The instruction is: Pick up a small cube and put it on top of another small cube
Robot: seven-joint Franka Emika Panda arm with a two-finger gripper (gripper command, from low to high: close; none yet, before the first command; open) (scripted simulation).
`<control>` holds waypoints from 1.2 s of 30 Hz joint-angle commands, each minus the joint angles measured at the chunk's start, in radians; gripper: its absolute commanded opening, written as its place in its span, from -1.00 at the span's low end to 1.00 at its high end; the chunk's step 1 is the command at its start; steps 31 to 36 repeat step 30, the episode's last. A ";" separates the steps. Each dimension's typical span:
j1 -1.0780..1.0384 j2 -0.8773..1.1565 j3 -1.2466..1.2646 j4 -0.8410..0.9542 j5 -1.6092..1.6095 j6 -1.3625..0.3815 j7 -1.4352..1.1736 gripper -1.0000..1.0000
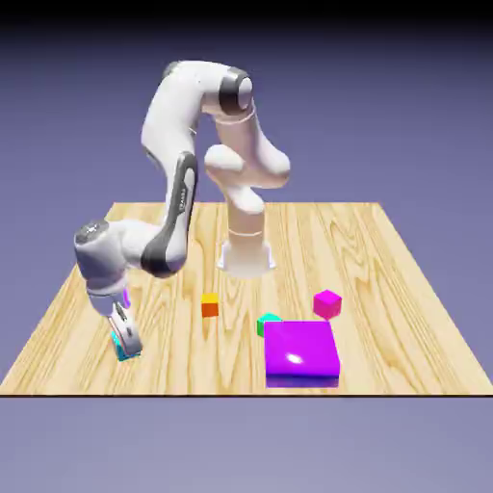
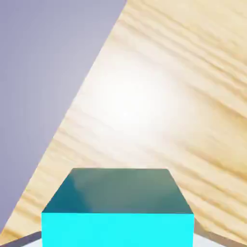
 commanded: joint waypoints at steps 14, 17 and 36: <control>0.409 -0.487 0.478 -0.507 0.092 0.032 -0.202 -1.00; 0.497 -0.591 0.580 -0.616 0.112 0.039 -0.245 -1.00; 0.559 -0.353 0.499 -0.647 -0.087 0.290 -0.107 1.00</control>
